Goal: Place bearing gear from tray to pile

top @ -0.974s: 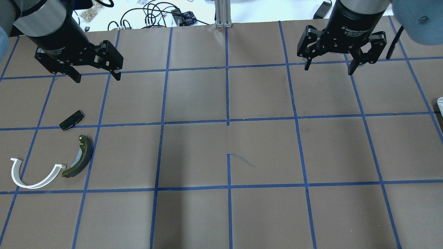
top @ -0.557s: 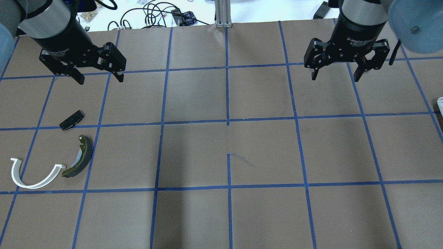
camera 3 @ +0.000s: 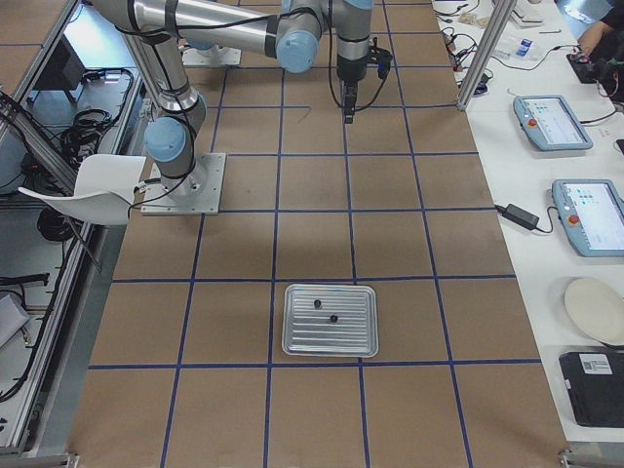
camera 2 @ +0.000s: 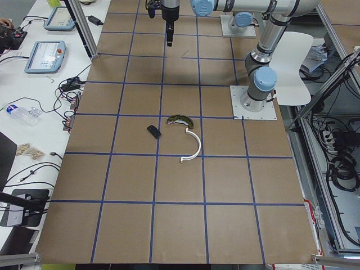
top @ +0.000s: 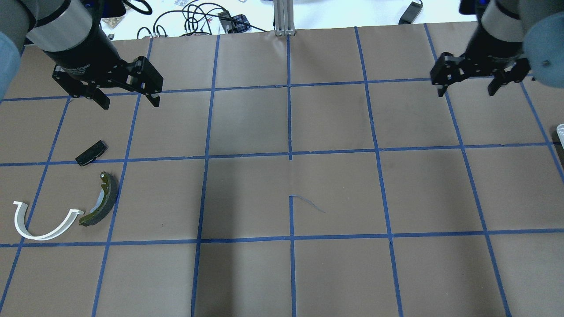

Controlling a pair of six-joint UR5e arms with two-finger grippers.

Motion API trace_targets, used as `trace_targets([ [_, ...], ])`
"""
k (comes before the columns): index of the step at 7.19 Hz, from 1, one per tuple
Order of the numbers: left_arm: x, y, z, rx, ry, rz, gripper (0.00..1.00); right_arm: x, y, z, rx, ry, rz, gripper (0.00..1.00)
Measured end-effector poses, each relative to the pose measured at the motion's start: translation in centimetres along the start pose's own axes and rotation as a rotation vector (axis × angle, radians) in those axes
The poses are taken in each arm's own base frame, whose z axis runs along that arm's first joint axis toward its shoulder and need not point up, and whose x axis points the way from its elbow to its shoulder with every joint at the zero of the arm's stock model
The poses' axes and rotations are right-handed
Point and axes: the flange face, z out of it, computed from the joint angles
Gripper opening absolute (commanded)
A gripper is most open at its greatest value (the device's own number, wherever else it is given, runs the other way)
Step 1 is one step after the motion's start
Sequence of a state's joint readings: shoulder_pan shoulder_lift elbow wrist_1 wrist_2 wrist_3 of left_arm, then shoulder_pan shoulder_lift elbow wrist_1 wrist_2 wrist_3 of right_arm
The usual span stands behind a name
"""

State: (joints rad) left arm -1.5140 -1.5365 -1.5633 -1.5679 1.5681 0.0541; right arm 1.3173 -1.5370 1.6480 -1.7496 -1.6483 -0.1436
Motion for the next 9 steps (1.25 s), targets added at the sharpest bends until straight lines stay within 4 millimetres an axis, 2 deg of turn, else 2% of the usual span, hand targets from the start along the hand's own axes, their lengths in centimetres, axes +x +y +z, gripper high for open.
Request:
trace_targets([
  [2,0.1,0.1,-0.1,0.003,0.001,0.0,1.0,13.8,-0.6,2.0,-0.014,0.001,0.055,1.0],
  [3,0.2,0.2,-0.2,0.005,0.001,0.001,1.0,19.5,-1.0,3.7,-0.005,0.01,0.068,1.0],
  [4,0.3,0.2,-0.2,0.005,0.001,0.003,1.0,24.0,-1.5,6.0,0.021,0.001,0.019,1.0],
  [6,0.4,0.2,0.0,0.002,0.002,0.004,1.0,31.4,-0.9,11.2,0.046,-0.074,-0.132,1.0],
  [8,0.4,0.4,0.1,0.0,0.001,0.003,1.0,38.1,-0.4,18.5,0.049,-0.099,-0.251,1.0],
  [9,0.4,0.7,0.3,-0.001,0.0,0.004,1.0,40.3,-0.2,21.0,0.061,-0.104,-0.256,1.0],
])
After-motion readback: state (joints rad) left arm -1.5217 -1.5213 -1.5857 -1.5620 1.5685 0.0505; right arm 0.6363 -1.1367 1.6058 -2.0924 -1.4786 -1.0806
